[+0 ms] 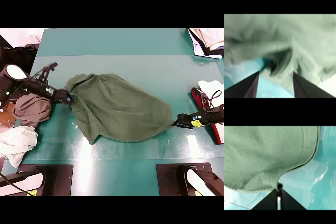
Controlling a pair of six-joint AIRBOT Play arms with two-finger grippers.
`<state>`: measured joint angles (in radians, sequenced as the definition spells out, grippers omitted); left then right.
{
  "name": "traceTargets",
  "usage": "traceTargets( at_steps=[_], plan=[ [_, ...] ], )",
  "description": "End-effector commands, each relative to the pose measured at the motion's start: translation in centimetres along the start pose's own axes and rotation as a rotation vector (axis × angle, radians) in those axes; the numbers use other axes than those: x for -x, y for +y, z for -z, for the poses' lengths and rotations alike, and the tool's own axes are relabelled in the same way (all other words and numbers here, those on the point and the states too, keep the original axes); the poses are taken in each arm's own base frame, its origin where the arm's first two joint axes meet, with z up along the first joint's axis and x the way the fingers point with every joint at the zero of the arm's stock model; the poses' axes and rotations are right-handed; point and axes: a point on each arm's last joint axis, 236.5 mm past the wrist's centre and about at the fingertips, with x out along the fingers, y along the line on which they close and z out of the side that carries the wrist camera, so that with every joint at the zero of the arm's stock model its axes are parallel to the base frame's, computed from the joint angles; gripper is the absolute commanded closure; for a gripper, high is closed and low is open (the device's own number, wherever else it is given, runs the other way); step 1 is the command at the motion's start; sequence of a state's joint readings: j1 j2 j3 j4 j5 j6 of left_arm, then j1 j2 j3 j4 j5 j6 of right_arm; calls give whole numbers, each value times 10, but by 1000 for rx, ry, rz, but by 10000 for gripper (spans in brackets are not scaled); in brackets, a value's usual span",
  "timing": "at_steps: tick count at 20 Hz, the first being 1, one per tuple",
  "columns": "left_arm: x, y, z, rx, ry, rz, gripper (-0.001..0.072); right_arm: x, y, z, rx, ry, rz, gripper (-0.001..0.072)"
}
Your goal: Fold the shirts.
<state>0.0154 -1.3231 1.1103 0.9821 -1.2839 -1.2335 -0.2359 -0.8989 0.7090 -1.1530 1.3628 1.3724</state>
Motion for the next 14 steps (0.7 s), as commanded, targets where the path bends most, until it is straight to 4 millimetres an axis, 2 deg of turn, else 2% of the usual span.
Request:
traceTargets(
  at_steps=[1,3,6,7,9,11,12,13,14],
  plan=[
    [-28,0,25,-2,37,63,217,0,0,0,1,-1,-1,697],
    [-41,7,20,37,-18,54,218,0,0,0,1,0,-1,697],
    [-44,-1,16,24,-46,93,220,0,1,0,0,0,-1,697],
    [-44,-4,19,18,-33,104,315,0,1,0,-4,0,-1,697],
    [-44,-4,21,18,-24,106,661,0,1,0,-15,-1,-1,697],
    [-41,-5,20,44,-24,108,682,1,4,0,-18,-1,-14,696],
    [-32,-9,14,45,-39,110,682,4,10,-2,-18,-3,-37,697],
    [-16,-16,2,23,-80,106,683,11,19,-7,-13,-19,-61,696],
    [11,-25,-17,-19,-153,96,683,21,30,-17,-2,-53,-91,697]
  ],
)
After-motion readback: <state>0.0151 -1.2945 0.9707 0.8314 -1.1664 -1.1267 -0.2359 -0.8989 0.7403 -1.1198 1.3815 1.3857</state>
